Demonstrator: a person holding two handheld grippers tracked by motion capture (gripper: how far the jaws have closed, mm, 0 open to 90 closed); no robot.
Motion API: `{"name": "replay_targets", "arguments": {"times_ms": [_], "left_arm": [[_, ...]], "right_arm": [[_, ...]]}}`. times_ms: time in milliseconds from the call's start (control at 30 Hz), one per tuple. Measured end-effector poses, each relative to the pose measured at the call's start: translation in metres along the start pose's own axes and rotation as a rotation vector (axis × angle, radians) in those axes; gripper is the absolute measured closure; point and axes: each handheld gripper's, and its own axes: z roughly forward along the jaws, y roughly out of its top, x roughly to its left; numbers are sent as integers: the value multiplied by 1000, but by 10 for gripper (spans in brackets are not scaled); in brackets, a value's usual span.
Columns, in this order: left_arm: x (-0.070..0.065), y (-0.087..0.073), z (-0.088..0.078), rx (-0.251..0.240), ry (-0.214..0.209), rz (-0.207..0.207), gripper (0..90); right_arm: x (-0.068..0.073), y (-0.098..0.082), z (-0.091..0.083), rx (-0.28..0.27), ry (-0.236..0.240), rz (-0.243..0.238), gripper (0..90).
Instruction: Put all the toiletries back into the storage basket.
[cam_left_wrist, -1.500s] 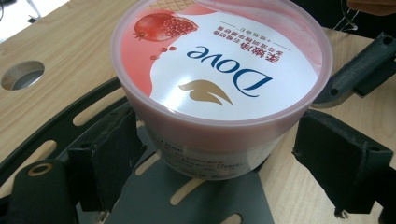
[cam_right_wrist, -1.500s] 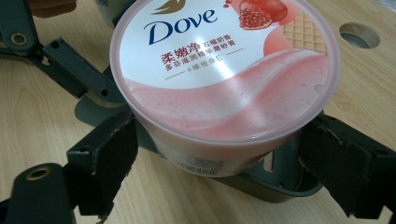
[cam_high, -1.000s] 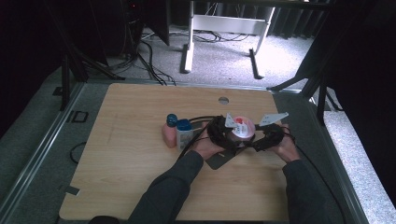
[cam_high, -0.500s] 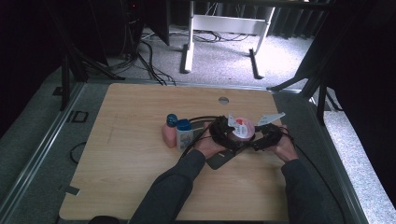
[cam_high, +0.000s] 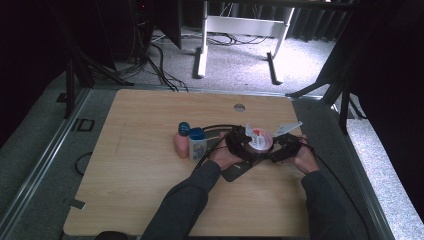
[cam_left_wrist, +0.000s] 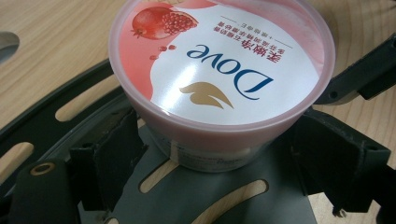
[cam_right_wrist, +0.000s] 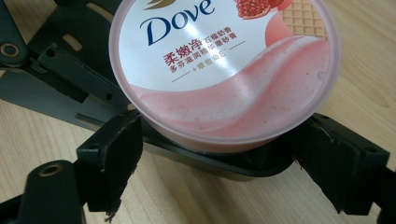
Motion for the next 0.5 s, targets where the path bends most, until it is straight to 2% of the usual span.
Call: {"name": "replay_targets", "arguments": {"times_ms": [167, 333, 500], "left_arm": [[0, 0, 0, 5, -3, 0, 155], [0, -1, 0, -6, -8, -17, 164], [0, -2, 0, -4, -7, -17, 166]], "right_arm": [[1, 1, 0, 16, -11, -11, 162], [1, 1, 0, 22, -9, -3, 160], [4, 2, 0, 34, -30, -22, 160]]}}
